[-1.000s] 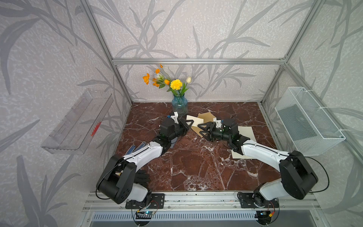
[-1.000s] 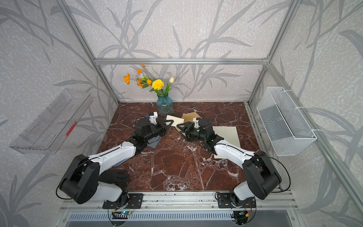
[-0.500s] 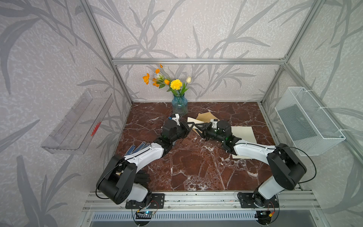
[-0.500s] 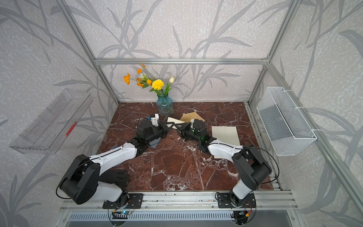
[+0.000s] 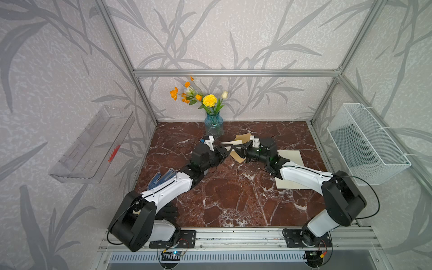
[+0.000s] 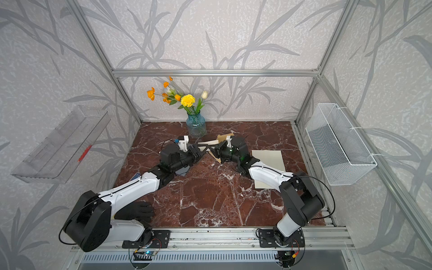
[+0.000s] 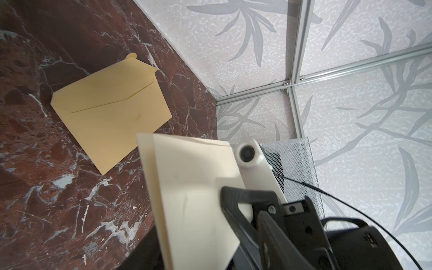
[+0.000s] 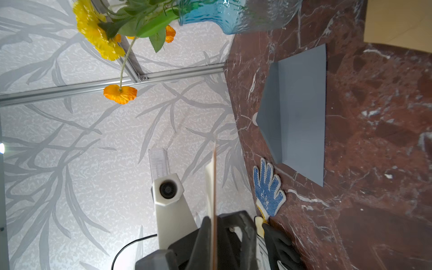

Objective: Fold the letter paper in half and place it into the envelope
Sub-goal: Fold the letter paper.

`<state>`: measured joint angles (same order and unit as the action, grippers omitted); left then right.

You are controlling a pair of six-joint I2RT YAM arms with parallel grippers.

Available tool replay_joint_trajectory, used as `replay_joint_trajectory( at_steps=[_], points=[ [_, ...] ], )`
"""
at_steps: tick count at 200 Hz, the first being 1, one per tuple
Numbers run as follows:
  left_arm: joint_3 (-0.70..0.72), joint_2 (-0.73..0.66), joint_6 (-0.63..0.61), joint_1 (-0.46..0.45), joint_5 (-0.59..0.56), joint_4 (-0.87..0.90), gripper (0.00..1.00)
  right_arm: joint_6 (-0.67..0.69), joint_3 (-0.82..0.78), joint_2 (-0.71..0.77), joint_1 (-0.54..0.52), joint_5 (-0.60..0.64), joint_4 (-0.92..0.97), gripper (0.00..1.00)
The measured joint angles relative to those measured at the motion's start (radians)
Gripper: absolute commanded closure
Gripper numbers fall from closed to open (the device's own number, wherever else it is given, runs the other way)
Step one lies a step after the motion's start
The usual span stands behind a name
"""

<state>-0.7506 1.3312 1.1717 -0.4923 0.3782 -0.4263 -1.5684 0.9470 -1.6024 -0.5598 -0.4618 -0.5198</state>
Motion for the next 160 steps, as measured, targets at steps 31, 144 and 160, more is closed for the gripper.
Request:
replay_joint_trajectory(
  at_steps=[31,144,160],
  points=[
    [0.001,-0.034,-0.019,0.050,0.044,0.009,0.51,0.038,0.008,-0.013,0.085,-0.152,-0.008,0.97],
    [0.007,0.014,-0.008,0.082,0.154,-0.016,0.65,0.017,0.073,-0.142,0.105,-0.418,-0.122,0.97],
    [0.007,0.014,-0.008,0.085,0.155,-0.018,0.65,0.016,0.073,-0.142,0.105,-0.435,-0.130,0.97]
  ],
)
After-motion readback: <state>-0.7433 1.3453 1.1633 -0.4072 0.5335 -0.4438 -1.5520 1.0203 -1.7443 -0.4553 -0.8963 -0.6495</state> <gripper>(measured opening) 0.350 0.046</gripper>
